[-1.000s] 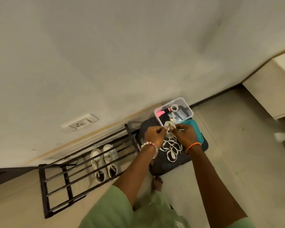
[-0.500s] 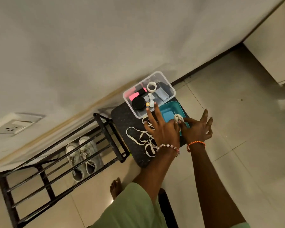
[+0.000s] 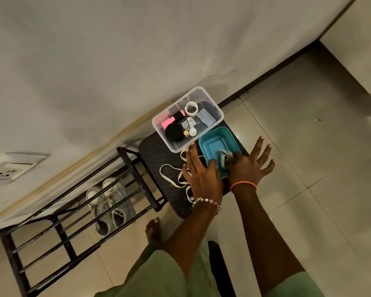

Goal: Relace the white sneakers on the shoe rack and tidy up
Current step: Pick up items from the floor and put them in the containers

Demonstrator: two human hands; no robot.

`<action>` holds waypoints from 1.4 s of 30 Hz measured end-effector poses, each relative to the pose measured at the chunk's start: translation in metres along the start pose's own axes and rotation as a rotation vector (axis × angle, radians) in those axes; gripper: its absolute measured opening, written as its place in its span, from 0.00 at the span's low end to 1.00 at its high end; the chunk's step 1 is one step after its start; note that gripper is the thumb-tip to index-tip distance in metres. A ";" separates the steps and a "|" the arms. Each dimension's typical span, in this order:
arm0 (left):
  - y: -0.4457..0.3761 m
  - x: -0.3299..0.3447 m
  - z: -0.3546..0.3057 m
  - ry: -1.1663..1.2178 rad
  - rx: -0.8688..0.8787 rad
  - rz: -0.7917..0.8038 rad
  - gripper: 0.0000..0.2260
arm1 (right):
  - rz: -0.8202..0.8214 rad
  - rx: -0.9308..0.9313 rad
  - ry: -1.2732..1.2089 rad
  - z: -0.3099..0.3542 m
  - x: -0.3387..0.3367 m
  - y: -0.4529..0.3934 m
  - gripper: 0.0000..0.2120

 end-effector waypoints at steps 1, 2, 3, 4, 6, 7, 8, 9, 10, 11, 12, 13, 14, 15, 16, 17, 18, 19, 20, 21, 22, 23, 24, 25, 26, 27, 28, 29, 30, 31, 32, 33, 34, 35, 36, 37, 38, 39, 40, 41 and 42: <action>0.003 -0.005 0.004 0.034 0.000 -0.016 0.08 | -0.029 0.004 -0.034 0.001 -0.007 0.005 0.10; 0.006 -0.009 0.007 0.064 -0.007 -0.029 0.08 | -0.083 0.003 -0.087 0.003 -0.015 0.009 0.11; 0.009 -0.011 0.011 0.088 -0.030 -0.037 0.08 | -0.160 0.006 -0.163 0.002 -0.025 0.015 0.11; 0.012 -0.021 0.018 0.120 -0.060 -0.053 0.08 | -0.258 -0.012 -0.252 0.006 -0.041 0.026 0.10; 0.018 -0.030 0.038 0.168 -0.129 -0.039 0.08 | -0.412 -0.092 -0.436 0.013 -0.061 0.053 0.08; 0.021 -0.032 0.047 0.179 -0.160 -0.028 0.09 | -0.418 -0.134 -0.502 0.013 -0.061 0.063 0.06; 0.024 -0.030 0.055 0.179 -0.188 -0.007 0.09 | -0.378 -0.164 -0.549 0.014 -0.056 0.070 0.04; 0.028 -0.036 0.074 0.174 -0.231 0.009 0.10 | -0.309 -0.215 -0.576 0.024 -0.046 0.083 0.03; 0.031 -0.037 0.084 0.160 -0.260 0.033 0.11 | -0.234 -0.246 -0.579 0.027 -0.033 0.090 0.03; 0.034 -0.033 0.090 0.146 -0.277 0.074 0.12 | -0.159 -0.261 -0.575 0.027 -0.018 0.095 0.03; 0.038 -0.036 0.107 0.133 -0.304 0.113 0.14 | -0.071 -0.292 -0.559 0.039 0.001 0.106 0.03; 0.039 -0.034 0.113 0.111 -0.303 0.153 0.15 | 0.012 -0.305 -0.525 0.040 0.019 0.111 0.04; 0.039 -0.029 0.114 0.095 -0.277 0.192 0.16 | 0.078 -0.304 -0.492 0.041 0.034 0.115 0.05; 0.040 -0.027 0.130 0.088 -0.268 0.228 0.16 | 0.138 -0.326 -0.458 0.052 0.053 0.125 0.07; 0.038 -0.021 0.132 0.074 -0.233 0.271 0.17 | 0.190 -0.323 -0.431 0.054 0.066 0.127 0.09; 0.036 -0.013 0.130 0.057 -0.190 0.323 0.19 | 0.218 -0.320 -0.401 0.054 0.072 0.126 0.10; 0.033 -0.007 0.144 0.039 -0.168 0.365 0.21 | 0.231 -0.352 -0.363 0.070 0.083 0.130 0.11; 0.030 -0.001 0.145 0.006 -0.135 0.409 0.24 | 0.234 -0.373 -0.342 0.077 0.085 0.129 0.12; 0.025 0.005 0.147 -0.023 -0.108 0.436 0.26 | 0.229 -0.394 -0.313 0.085 0.086 0.125 0.12; 0.019 0.008 0.154 -0.038 -0.096 0.446 0.28 | 0.231 -0.413 -0.279 0.096 0.089 0.123 0.14; 0.014 0.009 0.156 -0.043 -0.080 0.444 0.28 | 0.249 -0.433 -0.225 0.105 0.093 0.121 0.16; 0.008 0.010 0.158 -0.038 -0.063 0.444 0.29 | 0.269 -0.441 -0.165 0.111 0.097 0.118 0.16; 0.004 0.011 0.161 -0.030 -0.043 0.444 0.28 | 0.272 -0.444 -0.122 0.117 0.101 0.116 0.15; 0.002 0.014 0.161 -0.028 -0.018 0.457 0.28 | 0.261 -0.454 -0.079 0.122 0.103 0.115 0.14; 0.001 0.015 0.164 -0.024 0.005 0.460 0.27 | 0.243 -0.469 -0.043 0.125 0.104 0.115 0.15; 0.000 0.016 0.165 -0.021 0.031 0.462 0.26 | 0.246 -0.477 -0.026 0.126 0.106 0.116 0.18; -0.001 0.017 0.165 -0.016 0.056 0.465 0.25 | 0.236 -0.485 -0.019 0.126 0.105 0.117 0.20; -0.002 0.016 0.166 -0.014 0.079 0.468 0.24 | 0.221 -0.506 -0.001 0.130 0.101 0.119 0.20; -0.001 0.014 0.166 -0.022 0.102 0.489 0.25 | 0.202 -0.522 0.022 0.132 0.096 0.123 0.19; -0.001 0.012 0.168 -0.024 0.122 0.515 0.26 | 0.193 -0.522 0.029 0.137 0.087 0.127 0.16; -0.001 0.006 0.168 -0.019 0.136 0.545 0.27 | 0.176 -0.514 0.014 0.143 0.078 0.129 0.14; -0.003 0.004 0.168 0.001 0.147 0.570 0.26 | 0.168 -0.499 -0.016 0.149 0.066 0.132 0.14; -0.003 -0.009 0.168 0.049 0.153 0.572 0.24 | 0.173 -0.490 -0.061 0.158 0.052 0.137 0.13; -0.005 -0.020 0.166 0.126 0.164 0.557 0.22 | 0.193 -0.475 -0.133 0.167 0.037 0.143 0.11; -0.007 -0.039 0.166 0.224 0.156 0.532 0.20 | 0.209 -0.466 -0.230 0.178 0.020 0.149 0.09; -0.009 -0.057 0.166 0.325 0.134 0.500 0.18 | 0.220 -0.453 -0.326 0.188 0.003 0.154 0.09; -0.012 -0.077 0.167 0.402 0.088 0.473 0.17 | 0.220 -0.442 -0.398 0.198 -0.014 0.157 0.08; -0.014 -0.103 0.170 0.480 0.051 0.429 0.16 | 0.222 -0.449 -0.433 0.212 -0.034 0.166 0.07; -0.014 -0.127 0.171 0.544 0.025 0.383 0.16 | 0.237 -0.466 -0.433 0.225 -0.048 0.174 0.06; -0.015 -0.155 0.173 0.608 0.018 0.330 0.18 | 0.266 -0.500 -0.406 0.241 -0.063 0.185 0.05; -0.016 -0.181 0.173 0.661 0.010 0.290 0.21 | 0.317 -0.528 -0.366 0.254 -0.072 0.195 0.05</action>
Point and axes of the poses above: each hand's wrist, its own y-axis away from the middle knuckle, its own x-axis out of the palm, z = x × y, the point moved 9 cm from there along -y, towards the middle knuckle, and after that the axes turned 3 degrees about -y, right-handed, at the moved point
